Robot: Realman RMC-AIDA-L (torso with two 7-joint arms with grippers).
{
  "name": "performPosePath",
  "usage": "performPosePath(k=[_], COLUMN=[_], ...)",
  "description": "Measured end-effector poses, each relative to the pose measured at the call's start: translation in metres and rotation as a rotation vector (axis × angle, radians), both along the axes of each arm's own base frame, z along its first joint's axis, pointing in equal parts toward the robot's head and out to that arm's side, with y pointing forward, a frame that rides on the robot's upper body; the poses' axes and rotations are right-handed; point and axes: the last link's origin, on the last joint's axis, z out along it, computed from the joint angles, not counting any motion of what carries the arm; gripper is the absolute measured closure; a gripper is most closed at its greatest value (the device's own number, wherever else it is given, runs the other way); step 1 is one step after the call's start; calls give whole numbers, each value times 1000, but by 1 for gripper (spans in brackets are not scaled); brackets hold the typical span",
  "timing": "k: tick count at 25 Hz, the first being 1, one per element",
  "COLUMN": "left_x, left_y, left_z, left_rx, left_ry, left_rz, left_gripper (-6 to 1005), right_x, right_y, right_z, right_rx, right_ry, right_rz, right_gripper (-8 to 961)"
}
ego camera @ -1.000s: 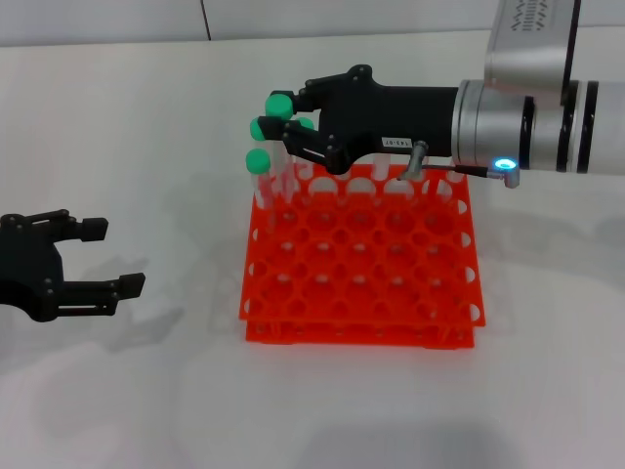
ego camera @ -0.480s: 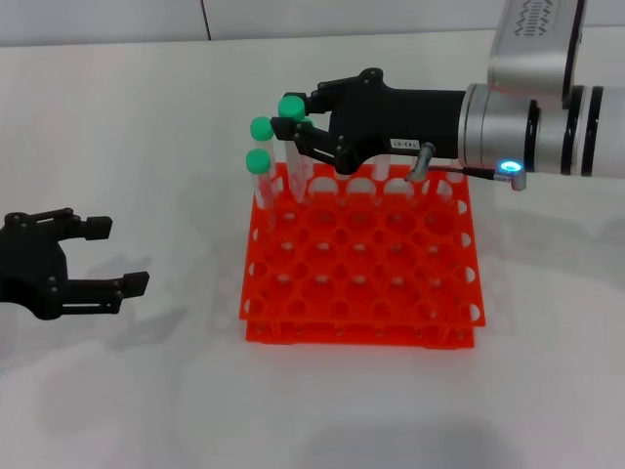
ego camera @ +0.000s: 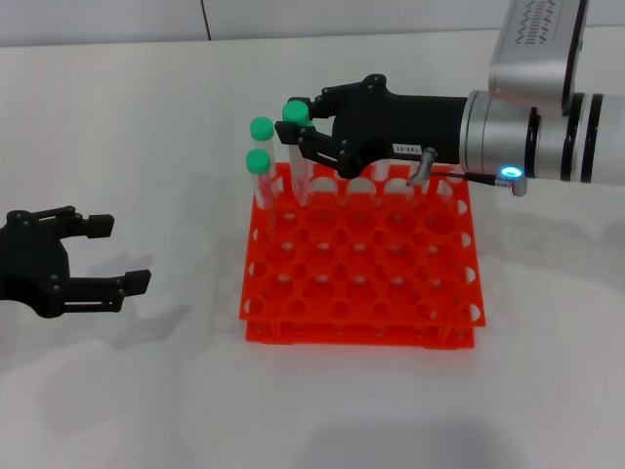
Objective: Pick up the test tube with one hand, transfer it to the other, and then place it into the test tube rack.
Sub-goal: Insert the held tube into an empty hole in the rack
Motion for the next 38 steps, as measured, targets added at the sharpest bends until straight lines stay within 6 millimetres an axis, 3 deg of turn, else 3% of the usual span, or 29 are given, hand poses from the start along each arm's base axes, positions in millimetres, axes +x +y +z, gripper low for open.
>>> performPosePath(k=[38], left_x=[1], left_y=[4], left_z=[-7], left_rx=[-18], left_ry=[-21], left_rz=[-9], left_gripper=[125], right_x=[21], right_y=[0], right_z=[-11], right_rx=[-7], right_ry=[-13], right_rz=[-51], right_gripper=[698])
